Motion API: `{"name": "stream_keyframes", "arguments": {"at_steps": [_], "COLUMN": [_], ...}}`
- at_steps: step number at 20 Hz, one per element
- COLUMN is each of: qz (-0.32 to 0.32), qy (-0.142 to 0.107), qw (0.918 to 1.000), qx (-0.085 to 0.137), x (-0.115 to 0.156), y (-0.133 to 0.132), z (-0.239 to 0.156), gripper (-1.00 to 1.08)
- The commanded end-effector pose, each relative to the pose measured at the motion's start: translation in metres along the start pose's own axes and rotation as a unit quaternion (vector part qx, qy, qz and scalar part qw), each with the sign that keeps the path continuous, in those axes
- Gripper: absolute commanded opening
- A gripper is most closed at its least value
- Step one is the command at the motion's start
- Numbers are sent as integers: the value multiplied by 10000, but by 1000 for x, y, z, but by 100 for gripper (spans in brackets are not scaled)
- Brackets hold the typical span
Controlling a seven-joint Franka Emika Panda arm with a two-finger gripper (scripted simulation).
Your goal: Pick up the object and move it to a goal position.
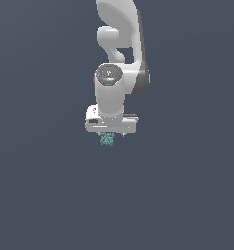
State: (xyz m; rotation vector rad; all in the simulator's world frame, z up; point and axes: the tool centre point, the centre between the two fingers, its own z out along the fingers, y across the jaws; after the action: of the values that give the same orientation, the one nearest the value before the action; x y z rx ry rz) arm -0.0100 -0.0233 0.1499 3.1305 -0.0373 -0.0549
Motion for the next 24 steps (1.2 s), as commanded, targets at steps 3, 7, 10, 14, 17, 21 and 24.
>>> {"name": "stream_keyframes", "arguments": {"at_steps": [3, 7, 10, 14, 17, 21, 24], "qz": [36, 296, 424, 416, 426, 482, 536], "qy": [11, 95, 138, 136, 135, 142, 147], "qw": [10000, 9995, 9990, 9990, 9990, 9987, 9984], "qx": [0, 4, 3, 3, 8, 20, 32], "x": [0, 4, 7, 7, 5, -2, -10], "y": [2, 19, 28, 28, 27, 27, 27], "z": [-1, -9, -15, -15, -10, 1, 14], "gripper": [100, 100, 100, 100, 100, 100, 100]}}
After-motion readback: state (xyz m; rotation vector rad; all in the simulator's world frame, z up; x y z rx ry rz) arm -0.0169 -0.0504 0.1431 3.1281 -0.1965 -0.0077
